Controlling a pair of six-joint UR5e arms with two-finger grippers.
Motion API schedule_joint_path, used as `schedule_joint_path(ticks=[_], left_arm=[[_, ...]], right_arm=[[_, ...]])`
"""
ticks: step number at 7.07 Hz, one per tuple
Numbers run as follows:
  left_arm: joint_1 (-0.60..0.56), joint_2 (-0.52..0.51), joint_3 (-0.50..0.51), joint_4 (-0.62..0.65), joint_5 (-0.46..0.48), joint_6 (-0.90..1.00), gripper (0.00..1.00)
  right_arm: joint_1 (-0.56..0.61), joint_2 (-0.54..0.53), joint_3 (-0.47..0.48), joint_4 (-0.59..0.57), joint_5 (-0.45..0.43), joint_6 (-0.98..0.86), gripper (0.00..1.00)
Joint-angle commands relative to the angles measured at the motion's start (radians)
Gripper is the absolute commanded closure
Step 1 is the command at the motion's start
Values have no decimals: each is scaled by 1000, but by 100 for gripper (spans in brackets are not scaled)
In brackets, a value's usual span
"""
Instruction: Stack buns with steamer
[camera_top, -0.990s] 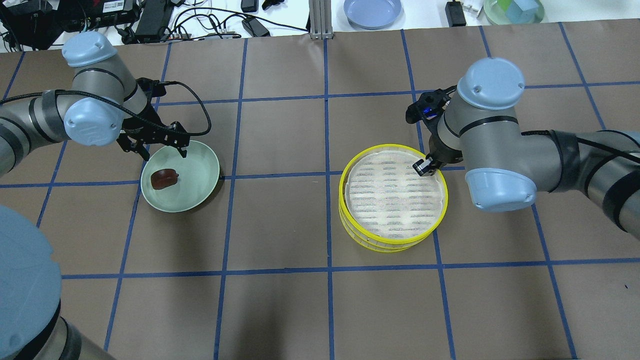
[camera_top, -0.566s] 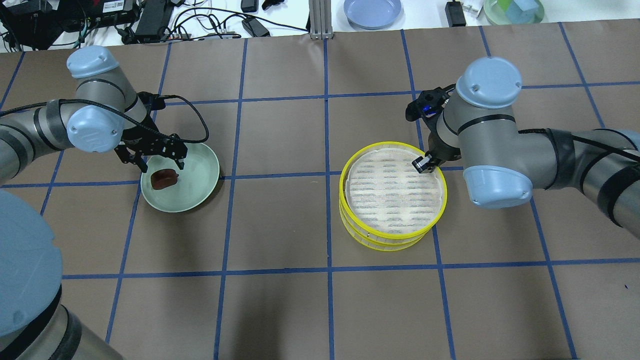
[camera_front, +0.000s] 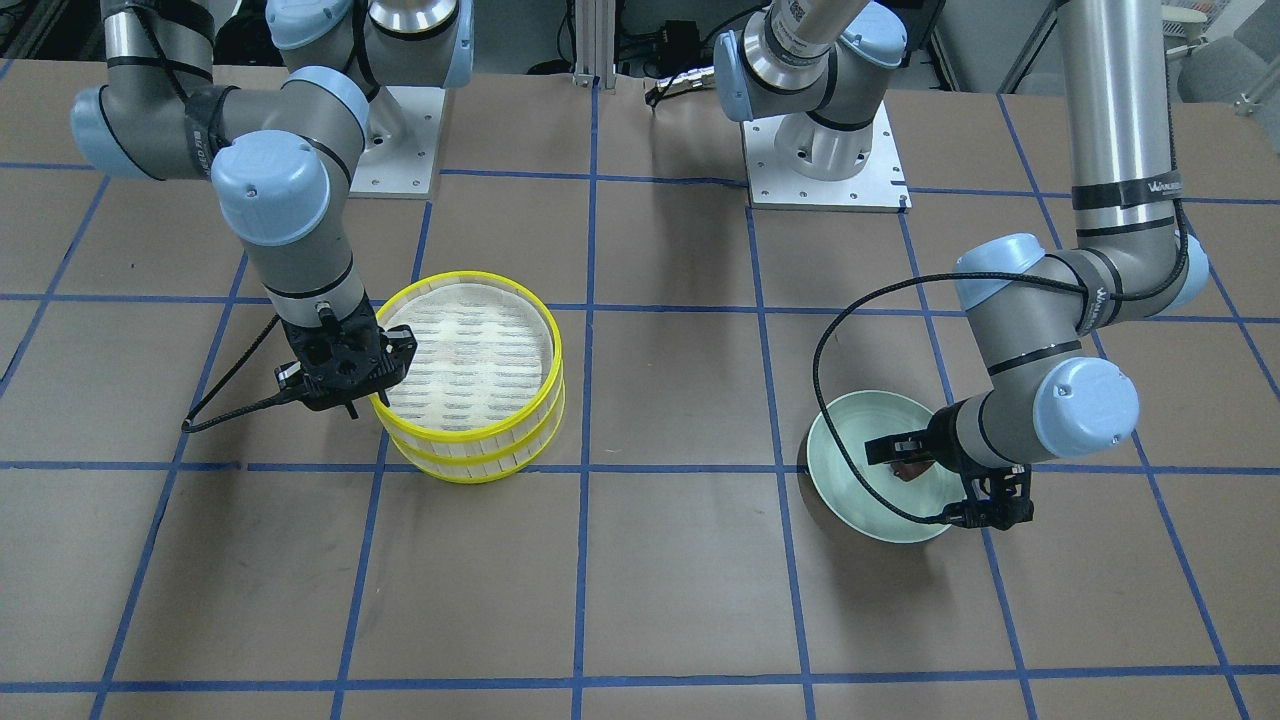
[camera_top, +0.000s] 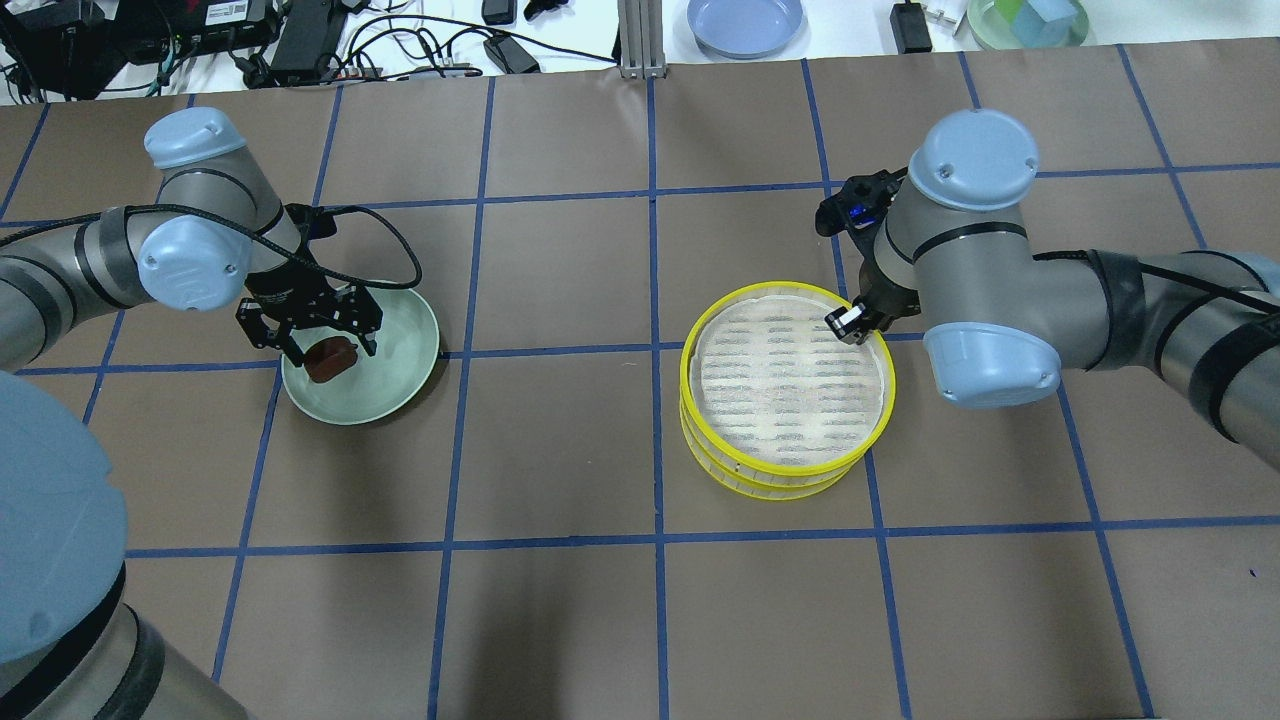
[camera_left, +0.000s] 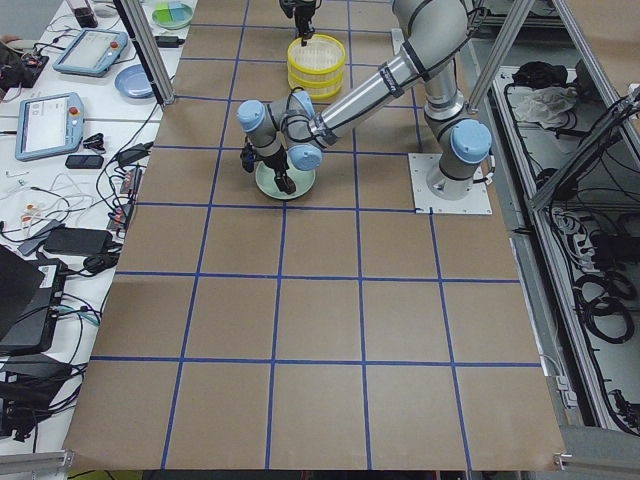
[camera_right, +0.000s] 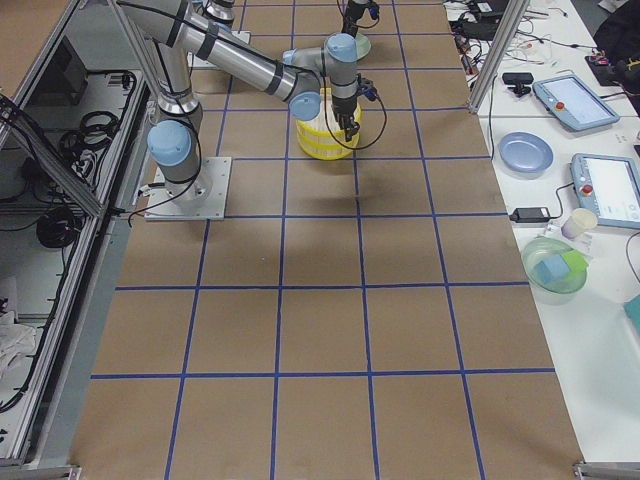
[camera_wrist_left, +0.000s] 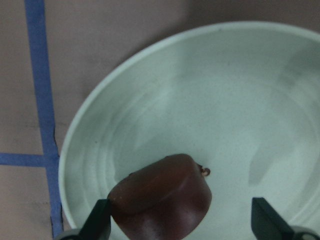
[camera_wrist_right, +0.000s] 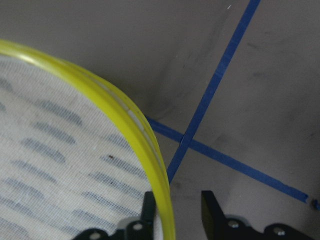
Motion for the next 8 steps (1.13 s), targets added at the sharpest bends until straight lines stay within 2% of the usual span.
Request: schedule_joint_path(ticks=[1,2,3,4,5,6,8], left_arm=[[0,-4,-1,-10,-1,-3,15],[0,-6,-1,-12,2,-1,65],[0,-4,3,-12,4,5,100],[0,-4,10,-12,0,2,100],[0,-4,9,-12,3,14,100],[0,11,18,-15,2,9,100],[-40,46,38,-22,-16,-16,100]], right_arm=[[-1,-59,-170,270,-1,48,0],[-7,-128,-282,472,0,67,0],[-29,-204,-362,611,-12,70,0],[-67,-264,-395,702,-12,79,0],[-89,-286,-444,733,-3,134,0],[-84,-279,-494,817,2,196,0],[-61,-294,-486,844,34,455,1]])
